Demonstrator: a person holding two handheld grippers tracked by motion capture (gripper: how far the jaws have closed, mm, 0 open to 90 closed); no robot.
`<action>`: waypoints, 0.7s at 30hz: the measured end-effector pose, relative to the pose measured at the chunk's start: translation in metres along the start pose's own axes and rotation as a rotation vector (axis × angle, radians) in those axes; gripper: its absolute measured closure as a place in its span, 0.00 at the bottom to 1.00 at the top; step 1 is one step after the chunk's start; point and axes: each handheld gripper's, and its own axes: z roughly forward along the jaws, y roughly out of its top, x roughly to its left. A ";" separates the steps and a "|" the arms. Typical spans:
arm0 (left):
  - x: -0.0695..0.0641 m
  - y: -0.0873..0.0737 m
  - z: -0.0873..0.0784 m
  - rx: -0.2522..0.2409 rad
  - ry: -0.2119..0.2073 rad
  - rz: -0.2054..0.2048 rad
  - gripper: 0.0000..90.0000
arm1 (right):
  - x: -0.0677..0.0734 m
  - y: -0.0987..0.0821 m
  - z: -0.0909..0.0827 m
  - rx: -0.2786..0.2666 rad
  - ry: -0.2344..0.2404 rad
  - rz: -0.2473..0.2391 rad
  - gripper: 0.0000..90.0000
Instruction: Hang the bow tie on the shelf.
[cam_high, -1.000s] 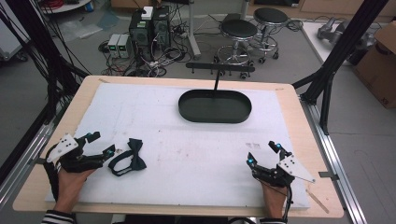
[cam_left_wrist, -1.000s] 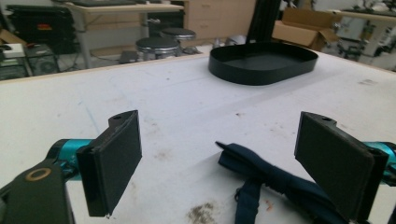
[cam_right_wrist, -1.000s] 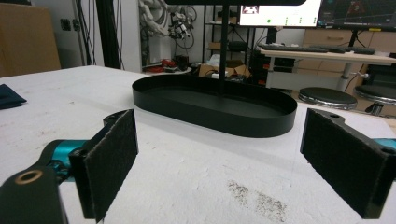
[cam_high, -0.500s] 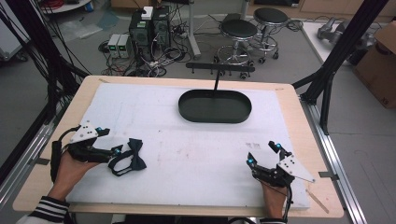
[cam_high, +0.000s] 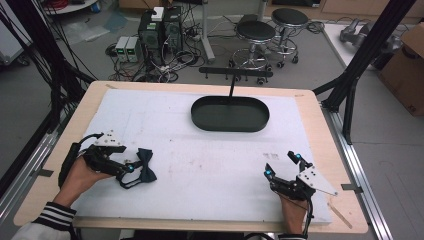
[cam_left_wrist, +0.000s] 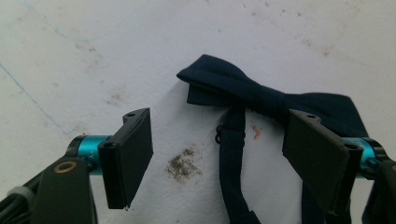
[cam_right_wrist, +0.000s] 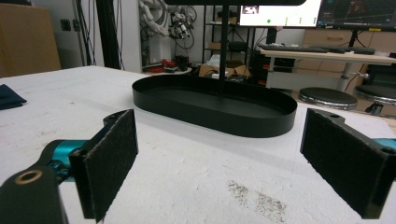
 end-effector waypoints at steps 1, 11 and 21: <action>0.000 0.000 0.001 -0.001 -0.005 0.004 0.29 | 0.000 0.000 0.000 0.000 0.000 -0.001 0.11; 0.001 -0.002 0.009 0.061 -0.054 -0.010 0.37 | 0.000 0.000 0.000 0.006 0.003 0.004 0.11; -0.001 0.000 0.018 0.144 -0.036 -0.011 0.51 | 0.000 0.000 0.001 0.008 0.004 0.004 0.11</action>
